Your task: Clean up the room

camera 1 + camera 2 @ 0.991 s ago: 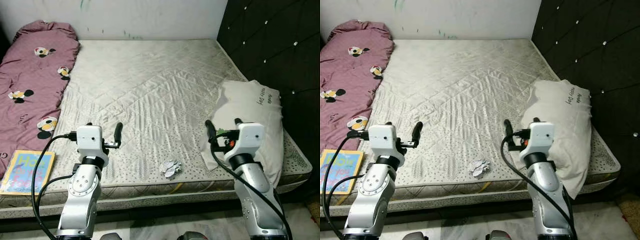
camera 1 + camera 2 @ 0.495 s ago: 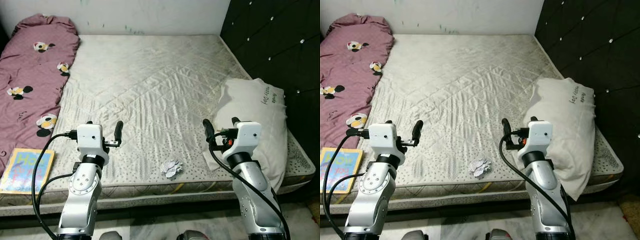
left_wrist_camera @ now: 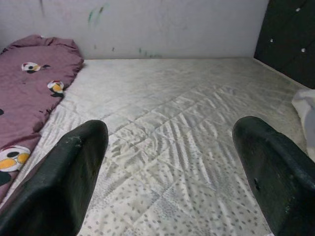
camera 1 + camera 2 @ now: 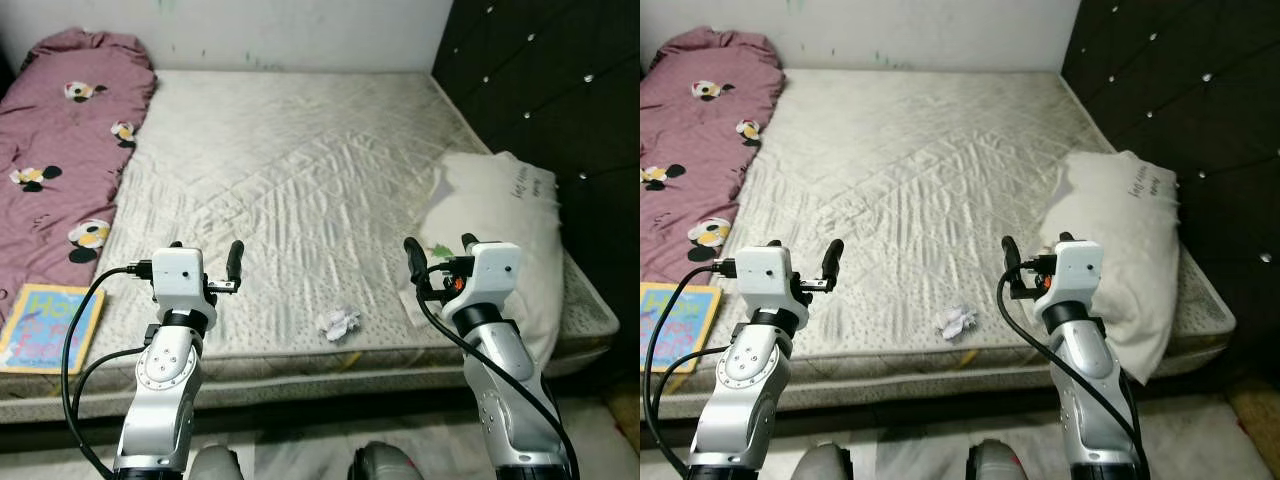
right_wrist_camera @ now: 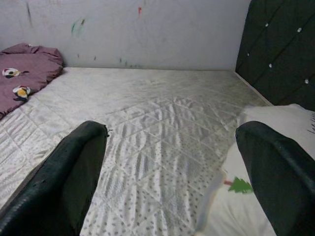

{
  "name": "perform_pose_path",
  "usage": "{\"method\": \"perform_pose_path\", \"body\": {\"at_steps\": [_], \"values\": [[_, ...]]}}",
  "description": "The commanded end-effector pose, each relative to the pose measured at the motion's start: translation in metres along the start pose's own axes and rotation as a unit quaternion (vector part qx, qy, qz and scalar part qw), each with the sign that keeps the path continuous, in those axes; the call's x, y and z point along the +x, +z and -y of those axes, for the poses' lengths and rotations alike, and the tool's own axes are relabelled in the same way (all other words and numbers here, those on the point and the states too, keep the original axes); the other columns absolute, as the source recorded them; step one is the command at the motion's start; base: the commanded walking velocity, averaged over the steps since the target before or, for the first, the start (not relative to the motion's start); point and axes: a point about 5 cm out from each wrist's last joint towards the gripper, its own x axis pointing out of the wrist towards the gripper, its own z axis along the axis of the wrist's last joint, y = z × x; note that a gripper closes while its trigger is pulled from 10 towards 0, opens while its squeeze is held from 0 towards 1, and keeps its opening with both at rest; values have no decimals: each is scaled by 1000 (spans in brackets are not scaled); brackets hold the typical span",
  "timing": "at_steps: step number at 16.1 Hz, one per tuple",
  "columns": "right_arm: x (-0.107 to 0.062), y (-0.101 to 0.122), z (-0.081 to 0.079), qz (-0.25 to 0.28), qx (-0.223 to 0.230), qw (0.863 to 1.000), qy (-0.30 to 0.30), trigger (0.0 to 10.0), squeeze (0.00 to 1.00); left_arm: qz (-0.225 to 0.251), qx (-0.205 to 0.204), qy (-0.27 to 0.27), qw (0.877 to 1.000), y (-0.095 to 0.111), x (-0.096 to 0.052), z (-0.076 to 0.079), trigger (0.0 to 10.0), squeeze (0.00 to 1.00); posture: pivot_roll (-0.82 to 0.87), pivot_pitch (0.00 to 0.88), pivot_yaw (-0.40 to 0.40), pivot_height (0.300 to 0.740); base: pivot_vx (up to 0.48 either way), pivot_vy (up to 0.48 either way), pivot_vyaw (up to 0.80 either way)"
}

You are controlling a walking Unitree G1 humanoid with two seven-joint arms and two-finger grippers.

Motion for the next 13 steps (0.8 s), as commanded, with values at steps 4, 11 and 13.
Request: {"method": "perform_pose_path", "body": {"at_steps": [4,11,13], "values": [[3,1,-5,2,-2,1000,19,10000,0,0,3,2,1000,0,0,-1,10000,0,6,35,-54,673,0,0,0],[1,0,-8,-2,-9,1000,24,10000,0,-1,-2,-4,1000,-1,-4,0,10000,0,2,48,-60,673,0,0,0],[0,0,-9,-2,-13,999,29,10000,0,3,-5,-11,1000,0,-5,0,10000,0,1,52,-59,673,0,0,0]]}}
